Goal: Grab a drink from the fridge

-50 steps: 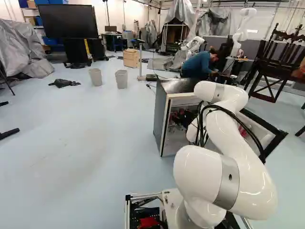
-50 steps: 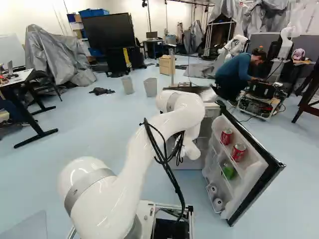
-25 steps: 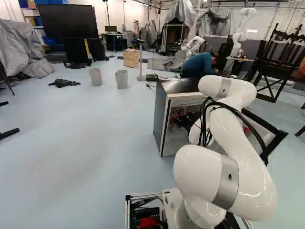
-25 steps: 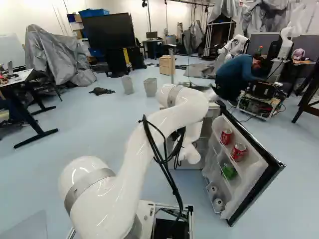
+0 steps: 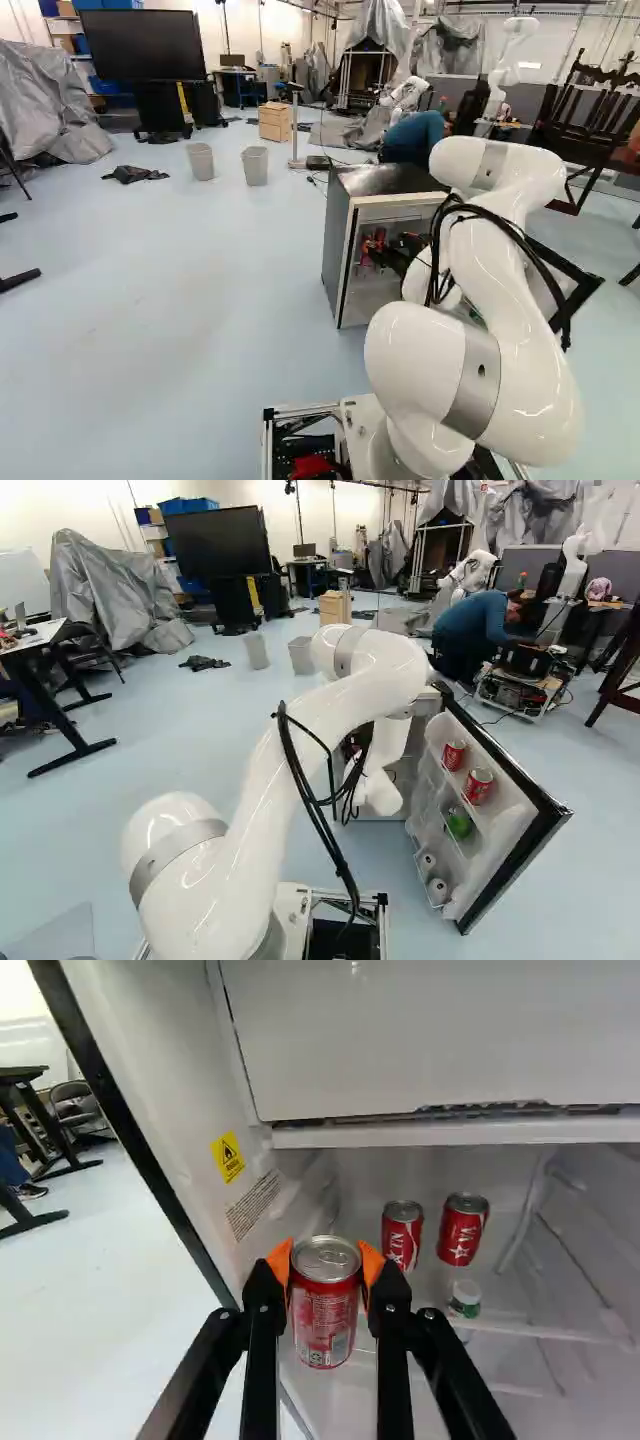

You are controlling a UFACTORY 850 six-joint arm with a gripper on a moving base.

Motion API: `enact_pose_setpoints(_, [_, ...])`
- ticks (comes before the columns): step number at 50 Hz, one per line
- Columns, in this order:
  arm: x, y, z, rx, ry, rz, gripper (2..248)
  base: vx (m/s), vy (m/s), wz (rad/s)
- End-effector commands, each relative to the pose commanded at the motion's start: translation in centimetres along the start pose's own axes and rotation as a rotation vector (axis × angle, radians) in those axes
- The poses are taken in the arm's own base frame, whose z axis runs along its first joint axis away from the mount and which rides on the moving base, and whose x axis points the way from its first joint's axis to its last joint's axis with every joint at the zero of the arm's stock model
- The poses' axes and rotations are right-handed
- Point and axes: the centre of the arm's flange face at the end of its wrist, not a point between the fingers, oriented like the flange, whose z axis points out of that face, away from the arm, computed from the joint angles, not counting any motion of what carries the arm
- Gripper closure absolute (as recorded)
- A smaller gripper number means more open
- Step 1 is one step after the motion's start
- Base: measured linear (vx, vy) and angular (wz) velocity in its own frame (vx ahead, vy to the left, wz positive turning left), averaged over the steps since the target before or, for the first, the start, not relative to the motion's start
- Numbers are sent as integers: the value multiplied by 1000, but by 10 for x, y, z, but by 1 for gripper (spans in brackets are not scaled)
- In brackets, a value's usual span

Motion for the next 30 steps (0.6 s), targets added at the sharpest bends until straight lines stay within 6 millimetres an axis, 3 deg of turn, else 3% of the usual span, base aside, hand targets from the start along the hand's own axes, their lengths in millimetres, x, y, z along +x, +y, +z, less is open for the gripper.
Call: enact_pose_setpoints(30, [35,-30,-64,-157,-30,70,158,0,0,0])
